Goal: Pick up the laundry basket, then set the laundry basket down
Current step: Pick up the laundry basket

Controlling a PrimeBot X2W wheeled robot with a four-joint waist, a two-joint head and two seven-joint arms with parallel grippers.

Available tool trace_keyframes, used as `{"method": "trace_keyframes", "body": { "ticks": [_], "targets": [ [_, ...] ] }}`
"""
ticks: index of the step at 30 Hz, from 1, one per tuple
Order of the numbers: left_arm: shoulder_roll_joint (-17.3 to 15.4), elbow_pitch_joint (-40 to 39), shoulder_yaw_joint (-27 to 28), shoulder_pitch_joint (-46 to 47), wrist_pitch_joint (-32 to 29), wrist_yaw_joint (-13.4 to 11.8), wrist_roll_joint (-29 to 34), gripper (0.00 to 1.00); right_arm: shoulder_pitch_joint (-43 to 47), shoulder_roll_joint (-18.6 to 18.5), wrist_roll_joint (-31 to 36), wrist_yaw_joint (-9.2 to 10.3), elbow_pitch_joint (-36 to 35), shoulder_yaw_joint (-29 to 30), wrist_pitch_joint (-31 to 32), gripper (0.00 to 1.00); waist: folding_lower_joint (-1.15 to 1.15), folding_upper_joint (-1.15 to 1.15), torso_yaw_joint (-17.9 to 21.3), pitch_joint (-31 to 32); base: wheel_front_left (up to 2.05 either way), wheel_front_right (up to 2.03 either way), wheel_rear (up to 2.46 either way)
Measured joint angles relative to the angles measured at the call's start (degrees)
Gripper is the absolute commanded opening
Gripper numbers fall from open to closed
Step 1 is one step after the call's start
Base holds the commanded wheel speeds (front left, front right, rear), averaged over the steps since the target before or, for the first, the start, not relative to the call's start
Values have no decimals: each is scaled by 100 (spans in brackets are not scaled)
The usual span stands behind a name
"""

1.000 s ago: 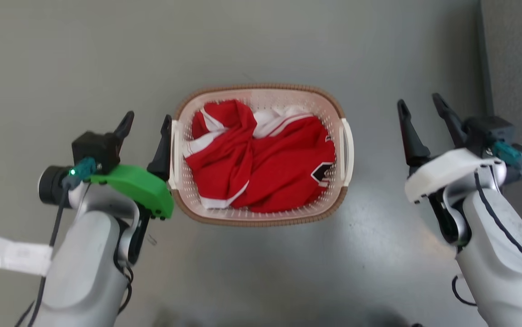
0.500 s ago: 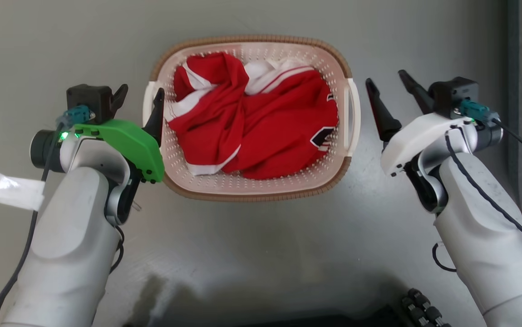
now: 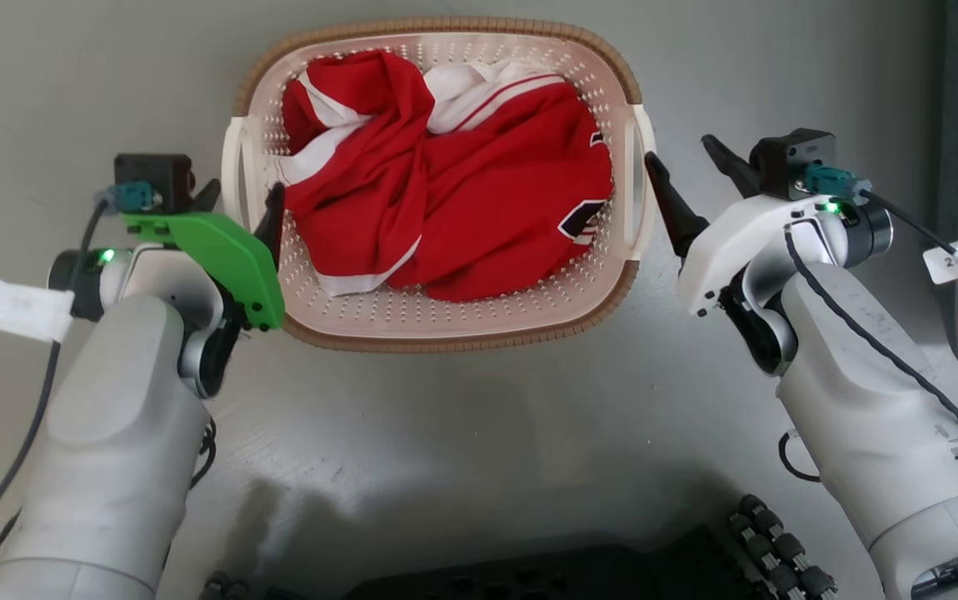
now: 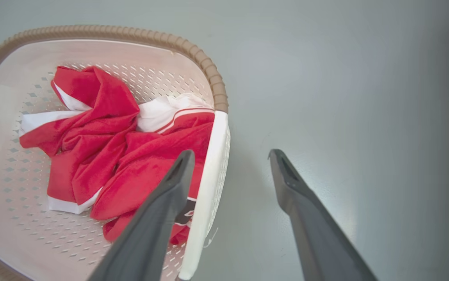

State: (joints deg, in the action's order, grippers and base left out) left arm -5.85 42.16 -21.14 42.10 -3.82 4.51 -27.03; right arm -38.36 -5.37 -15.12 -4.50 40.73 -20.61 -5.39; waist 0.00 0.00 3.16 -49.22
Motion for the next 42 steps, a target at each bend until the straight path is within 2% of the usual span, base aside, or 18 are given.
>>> {"method": "trace_keyframes", "body": {
  "ticks": [13, 14, 15, 16, 19, 32, 42],
  "targets": [
    [82, 756, 70, 612, 10, 103, -69, 100, -555, 100, -18, -107, 637, -187, -4, 100, 0, 0, 42, -375, 0, 0, 0],
    [82, 756, 70, 612, 10, 103, -69, 17, -555, 100, -18, -107, 637, -187, -4, 26, 0, 0, 42, -375, 0, 0, 0],
    [91, 794, 71, 621, 22, 108, -94, 17, -583, 112, -29, -121, 694, -201, -3, 26, 0, 0, 42, -387, 0, 0, 0],
    [98, 853, 71, 630, 41, 110, -96, 0, -598, 119, -68, -146, 731, -205, -3, 0, 0, 0, 41, -396, 0, 0, 0],
    [125, 971, 62, 662, 44, 168, -104, 0, -657, 171, -154, -214, 833, -265, -2, 0, 0, 0, 35, -412, 0, 0, 0],
    [290, 1457, 46, 914, 186, 238, -307, 0, -918, 201, -270, -253, 1233, -343, -108, 0, 0, 0, 6, -384, 0, 0, 0],
    [456, 1892, 63, 938, 80, 263, -631, 0, -942, 258, -378, -264, 1704, -357, -122, 0, 0, 0, -17, -102, 0, 0, 0]
  ]
}}
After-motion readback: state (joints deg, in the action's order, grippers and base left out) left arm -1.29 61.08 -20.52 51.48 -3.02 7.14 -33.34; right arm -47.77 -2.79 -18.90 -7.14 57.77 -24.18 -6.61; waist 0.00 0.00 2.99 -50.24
